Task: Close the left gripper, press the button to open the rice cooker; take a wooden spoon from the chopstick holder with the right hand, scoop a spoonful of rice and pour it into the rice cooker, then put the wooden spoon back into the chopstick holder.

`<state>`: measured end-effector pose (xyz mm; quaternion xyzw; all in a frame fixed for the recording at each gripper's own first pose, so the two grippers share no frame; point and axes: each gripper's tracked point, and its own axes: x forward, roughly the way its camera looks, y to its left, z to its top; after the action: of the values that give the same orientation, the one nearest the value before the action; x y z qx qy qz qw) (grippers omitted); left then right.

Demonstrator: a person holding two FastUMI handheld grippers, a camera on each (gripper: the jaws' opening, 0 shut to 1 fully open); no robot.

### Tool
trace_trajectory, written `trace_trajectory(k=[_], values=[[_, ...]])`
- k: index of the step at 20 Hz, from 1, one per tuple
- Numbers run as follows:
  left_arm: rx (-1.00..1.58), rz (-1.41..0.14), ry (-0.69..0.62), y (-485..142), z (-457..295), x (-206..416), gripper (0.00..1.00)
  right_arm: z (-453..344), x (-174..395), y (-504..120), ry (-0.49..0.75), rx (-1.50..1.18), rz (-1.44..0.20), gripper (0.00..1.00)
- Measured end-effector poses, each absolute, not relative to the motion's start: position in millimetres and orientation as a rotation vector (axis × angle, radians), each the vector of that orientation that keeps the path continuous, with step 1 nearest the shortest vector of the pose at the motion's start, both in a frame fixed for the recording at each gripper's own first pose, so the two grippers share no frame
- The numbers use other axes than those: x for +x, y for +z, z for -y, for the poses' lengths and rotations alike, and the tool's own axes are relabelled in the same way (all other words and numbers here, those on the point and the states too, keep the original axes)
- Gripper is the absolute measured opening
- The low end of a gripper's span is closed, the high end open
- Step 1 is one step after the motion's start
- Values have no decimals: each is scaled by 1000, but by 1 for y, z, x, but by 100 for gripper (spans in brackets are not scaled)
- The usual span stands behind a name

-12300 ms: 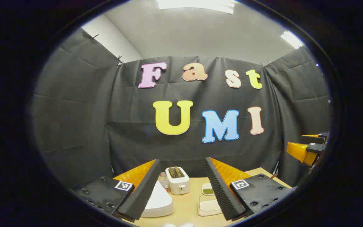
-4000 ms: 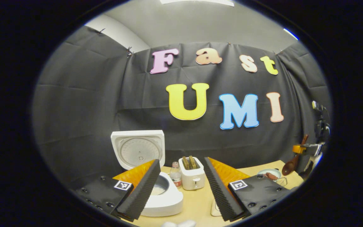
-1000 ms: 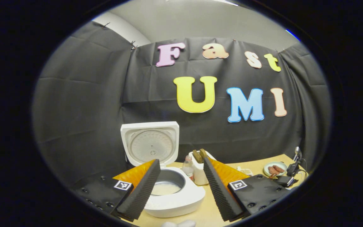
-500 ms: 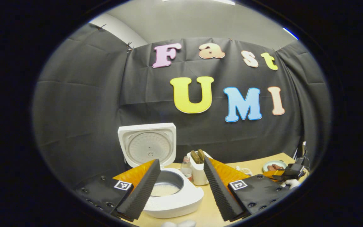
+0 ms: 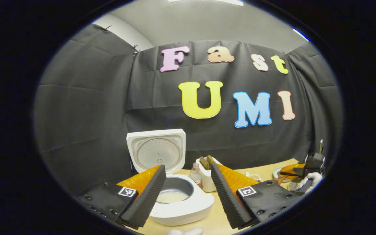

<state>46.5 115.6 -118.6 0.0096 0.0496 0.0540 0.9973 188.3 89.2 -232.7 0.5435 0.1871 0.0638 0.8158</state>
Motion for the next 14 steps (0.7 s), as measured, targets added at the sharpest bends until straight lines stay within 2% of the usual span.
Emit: trace_trajectory(k=[2, 7, 9, 10, 14], values=[[20, -93, 113, -118, -120, 43, 99, -101, 190, -210, 163, 1141, -387, 10], [7, -75, 137, -115, -137, 31, 96, -152, 191, -148, 230, 1131, -373, 10], [-15, -75, 141, -116, -143, 24, 99, -178, 195, -131, 253, 1109, -367, 10], [-20, -77, 143, -119, -146, 21, 94, -191, 197, -124, 267, 1110, -364, 10], [-15, -65, 168, -119, -163, 10, 97, -257, 198, -113, 319, 1104, -419, 10]])
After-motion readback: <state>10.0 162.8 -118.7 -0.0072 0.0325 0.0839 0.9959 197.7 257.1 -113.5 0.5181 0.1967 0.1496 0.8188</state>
